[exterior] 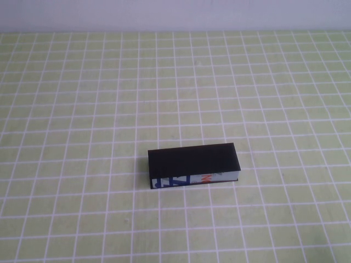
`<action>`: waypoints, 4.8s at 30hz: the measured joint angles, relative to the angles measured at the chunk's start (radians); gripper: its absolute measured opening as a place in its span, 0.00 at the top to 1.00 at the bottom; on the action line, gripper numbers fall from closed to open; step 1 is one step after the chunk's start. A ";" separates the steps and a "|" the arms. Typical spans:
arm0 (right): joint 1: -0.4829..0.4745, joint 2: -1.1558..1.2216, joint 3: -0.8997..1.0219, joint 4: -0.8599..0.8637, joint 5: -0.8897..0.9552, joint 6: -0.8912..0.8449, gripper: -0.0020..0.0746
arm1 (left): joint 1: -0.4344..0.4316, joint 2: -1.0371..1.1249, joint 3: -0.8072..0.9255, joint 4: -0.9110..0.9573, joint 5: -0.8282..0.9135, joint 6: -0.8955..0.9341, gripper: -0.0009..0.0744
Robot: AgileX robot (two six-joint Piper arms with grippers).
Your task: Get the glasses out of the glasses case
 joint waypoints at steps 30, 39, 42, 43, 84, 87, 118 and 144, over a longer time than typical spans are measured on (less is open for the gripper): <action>0.000 0.000 0.000 0.000 0.000 0.000 1.00 | 0.000 1.236 -0.825 -0.284 0.543 0.551 0.99; 0.000 0.000 0.000 0.000 0.000 0.000 1.00 | -0.132 1.755 -1.166 -0.393 0.520 0.729 0.99; 0.000 0.000 0.000 0.000 0.000 0.000 1.00 | -0.166 1.883 -1.275 -0.407 0.542 0.748 0.99; 0.000 0.000 0.000 0.000 0.000 0.000 1.00 | -0.177 1.922 -1.310 -0.410 0.550 0.753 0.99; 0.000 0.291 -0.316 0.566 0.201 -0.060 1.00 | -0.210 2.101 -1.449 -0.331 0.629 0.726 0.99; 0.000 0.488 -0.434 0.555 0.350 -0.168 1.00 | -0.210 2.101 -1.449 -0.331 0.627 0.724 0.99; 0.674 1.649 -1.148 -0.039 0.243 -0.668 0.79 | -0.210 2.101 -1.449 -0.327 0.627 0.717 0.99; 0.676 1.872 -1.164 -0.176 -0.091 -0.888 0.57 | -0.210 2.101 -1.449 -0.317 0.645 0.711 0.99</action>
